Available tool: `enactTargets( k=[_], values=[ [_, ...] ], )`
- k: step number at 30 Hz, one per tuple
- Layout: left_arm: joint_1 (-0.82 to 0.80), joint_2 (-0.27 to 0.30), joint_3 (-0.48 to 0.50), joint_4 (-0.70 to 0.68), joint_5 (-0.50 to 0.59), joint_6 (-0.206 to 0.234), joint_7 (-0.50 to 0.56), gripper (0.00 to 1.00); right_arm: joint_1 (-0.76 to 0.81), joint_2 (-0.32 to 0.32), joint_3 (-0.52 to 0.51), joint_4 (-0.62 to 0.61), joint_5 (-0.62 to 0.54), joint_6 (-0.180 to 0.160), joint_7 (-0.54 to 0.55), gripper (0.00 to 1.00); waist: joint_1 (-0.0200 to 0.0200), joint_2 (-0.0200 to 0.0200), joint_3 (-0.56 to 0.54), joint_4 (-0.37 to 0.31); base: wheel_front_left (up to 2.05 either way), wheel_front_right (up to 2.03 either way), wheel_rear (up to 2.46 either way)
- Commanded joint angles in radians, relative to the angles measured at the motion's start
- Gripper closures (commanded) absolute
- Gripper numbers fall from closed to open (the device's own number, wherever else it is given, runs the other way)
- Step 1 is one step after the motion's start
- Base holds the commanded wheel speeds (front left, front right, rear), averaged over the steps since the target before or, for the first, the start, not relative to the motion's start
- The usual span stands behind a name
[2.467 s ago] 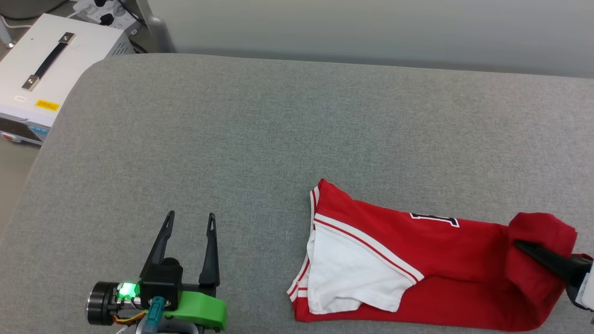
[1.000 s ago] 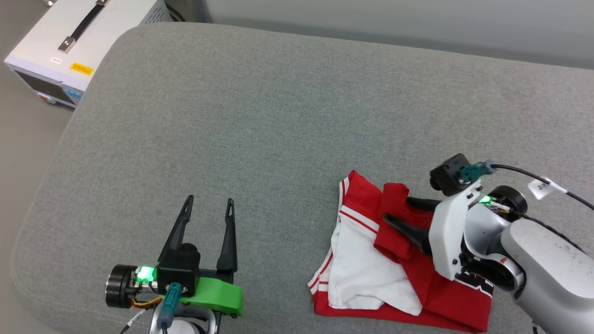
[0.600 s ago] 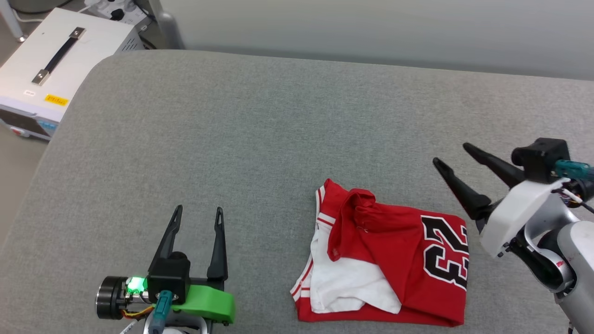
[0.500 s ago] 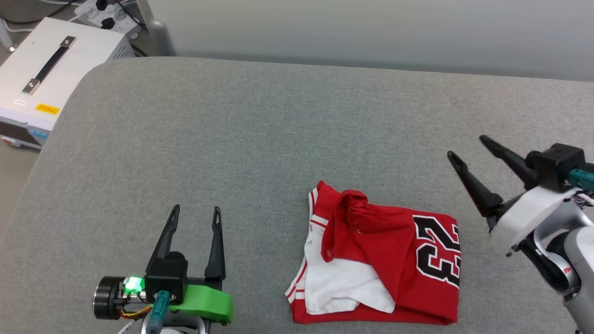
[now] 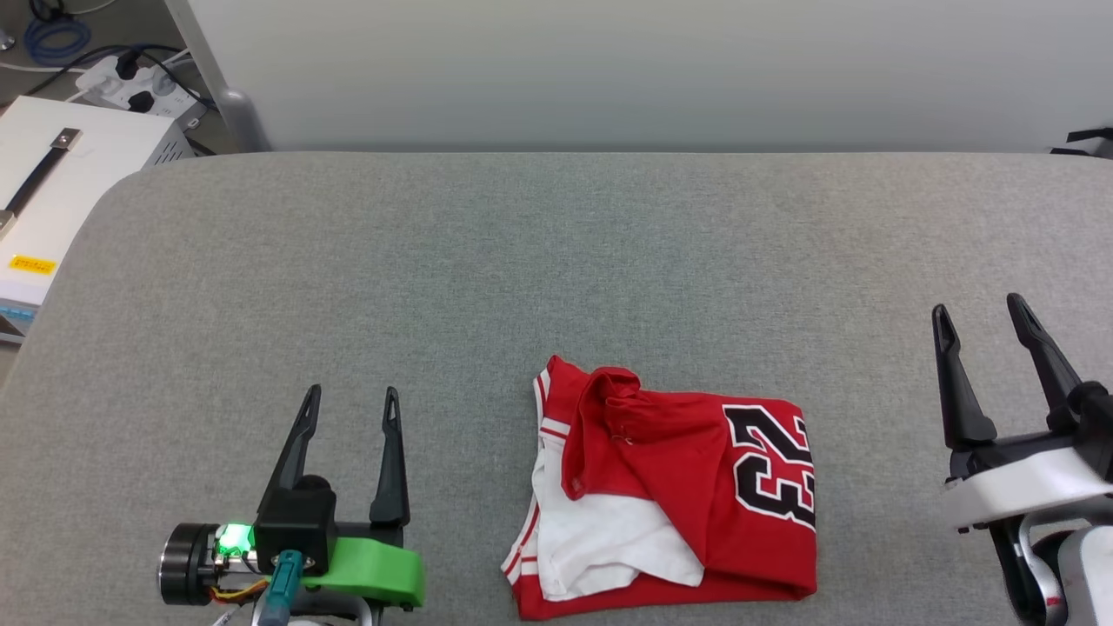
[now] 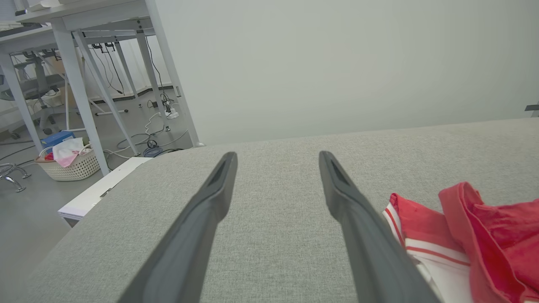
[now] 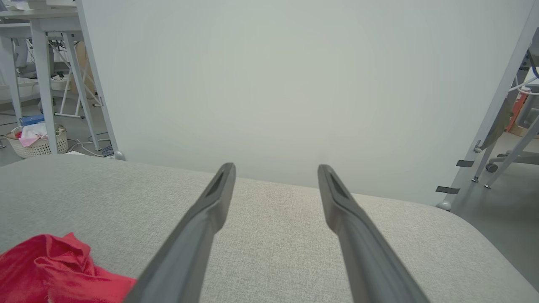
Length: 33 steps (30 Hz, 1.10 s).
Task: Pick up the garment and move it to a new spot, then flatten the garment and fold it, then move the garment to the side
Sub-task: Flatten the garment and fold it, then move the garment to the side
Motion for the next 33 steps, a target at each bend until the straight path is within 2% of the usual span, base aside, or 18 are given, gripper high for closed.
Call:
enactTargets(
  k=[1, 6, 13, 29, 33],
  values=[
    [0.017, 0.007, 0.003, -0.007, -0.001, 0.001, -0.006, 0.0, 0.024, 0.016, -0.015, -0.02, -0.027, -0.001, -0.009, 0.0, 0.0, 0.0, -0.007, -0.006, 0.0, 0.0, 0.0],
    [0.039, 0.008, 0.014, -0.027, -0.005, 0.003, -0.006, 0.0, 0.101, 0.096, -0.048, -0.106, -0.086, -0.001, -0.012, 0.0, 0.0, 0.0, -0.02, -0.014, 0.0, 0.0, 0.0],
    [0.067, 0.006, 0.021, -0.031, -0.01, -0.007, -0.006, 0.0, 0.196, 0.146, -0.055, -0.138, -0.099, -0.001, -0.013, 0.0, 0.0, 0.0, -0.036, -0.008, 0.0, 0.0, 0.0],
    [0.085, 0.003, 0.032, -0.01, -0.007, -0.025, -0.006, 0.0, 0.238, 0.143, -0.034, -0.141, -0.113, -0.001, -0.013, 0.0, 0.0, 0.0, -0.048, 0.006, 0.0, 0.0, 0.0],
    [0.078, 0.001, 0.034, -0.01, -0.007, -0.025, -0.006, 0.0, 0.192, 0.133, -0.076, -0.131, -0.049, -0.001, -0.013, 0.0, 0.0, 0.0, -0.033, 0.007, 0.0, 0.0, 0.0]
  ],
)
